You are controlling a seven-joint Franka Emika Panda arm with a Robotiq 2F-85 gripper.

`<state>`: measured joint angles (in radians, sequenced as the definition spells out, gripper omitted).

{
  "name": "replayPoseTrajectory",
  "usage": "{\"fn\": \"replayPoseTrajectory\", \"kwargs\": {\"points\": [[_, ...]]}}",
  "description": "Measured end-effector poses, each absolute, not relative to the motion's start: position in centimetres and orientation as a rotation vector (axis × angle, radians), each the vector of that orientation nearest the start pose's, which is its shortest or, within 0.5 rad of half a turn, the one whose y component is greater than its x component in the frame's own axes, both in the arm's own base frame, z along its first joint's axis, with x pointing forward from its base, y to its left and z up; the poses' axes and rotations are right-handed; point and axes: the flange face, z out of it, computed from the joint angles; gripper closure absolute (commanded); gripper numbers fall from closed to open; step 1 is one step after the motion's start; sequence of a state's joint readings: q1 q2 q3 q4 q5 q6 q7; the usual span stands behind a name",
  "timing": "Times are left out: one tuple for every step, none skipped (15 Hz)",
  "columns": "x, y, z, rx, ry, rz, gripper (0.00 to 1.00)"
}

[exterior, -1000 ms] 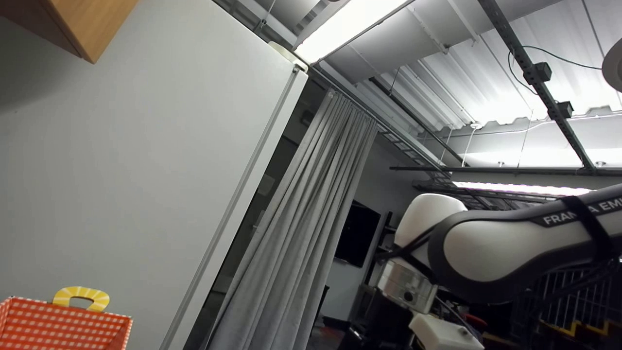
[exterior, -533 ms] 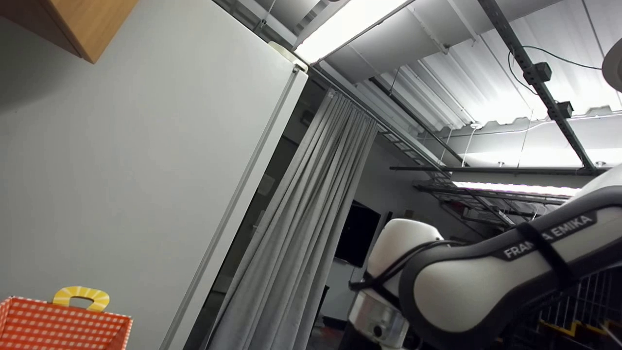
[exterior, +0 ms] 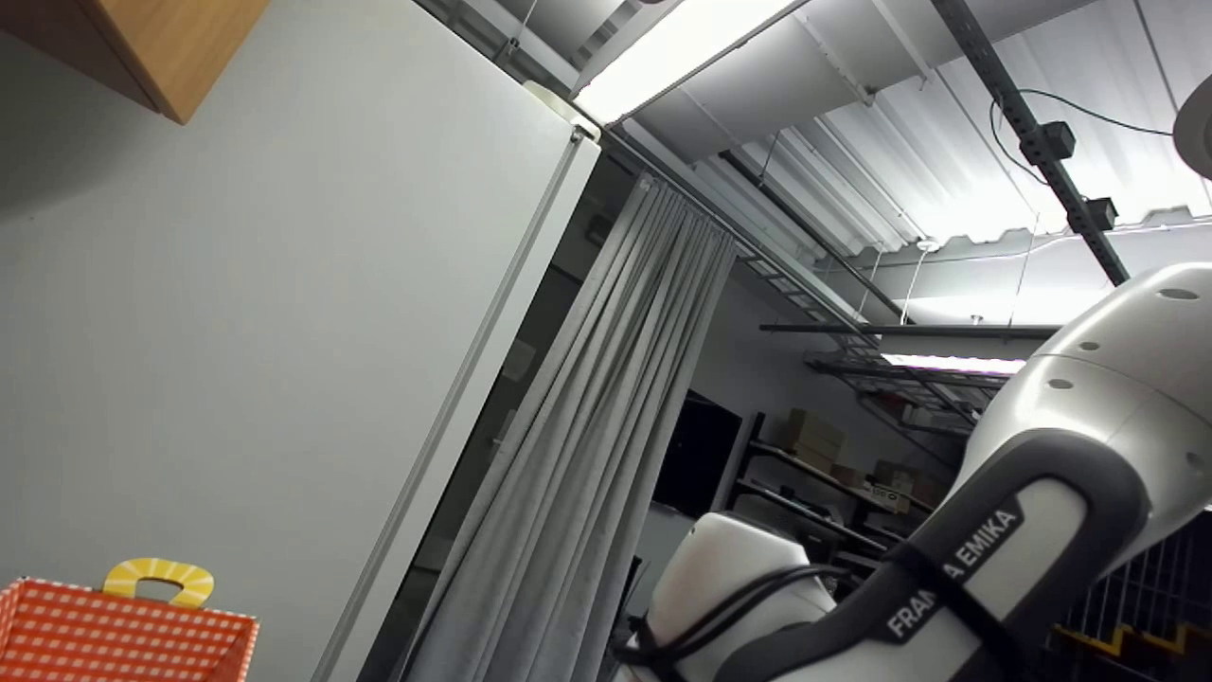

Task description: Open the bottom drawer on the right

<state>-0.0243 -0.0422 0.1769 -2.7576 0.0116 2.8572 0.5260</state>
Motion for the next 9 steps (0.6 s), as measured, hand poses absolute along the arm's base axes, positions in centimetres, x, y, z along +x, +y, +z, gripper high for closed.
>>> {"fn": "replayPoseTrajectory", "kwargs": {"points": [[40.11, 6.12, 23.83, -3.03, 0.596, -0.207, 0.0], [40.13, 6.13, 23.64, -3.029, 0.599, -0.205, 0.0], [40.16, 6.14, 23.6, -3.028, 0.6, -0.204, 0.0], [40.18, 6.14, 23.62, -3.028, 0.601, -0.205, 0.0], [40.19, 6.14, 23.63, -3.028, 0.601, -0.205, 0.0], [40.2, 6.14, 23.64, -3.027, 0.601, -0.205, 0.0], [40.19, 6.1, 23.62, -3.028, 0.603, -0.204, 0.0], [40.18, 6.05, 23.53, -3.028, 0.605, -0.201, 0.0], [40.14, 6.01, 23.32, -3.029, 0.607, -0.193, 0.0]]}}
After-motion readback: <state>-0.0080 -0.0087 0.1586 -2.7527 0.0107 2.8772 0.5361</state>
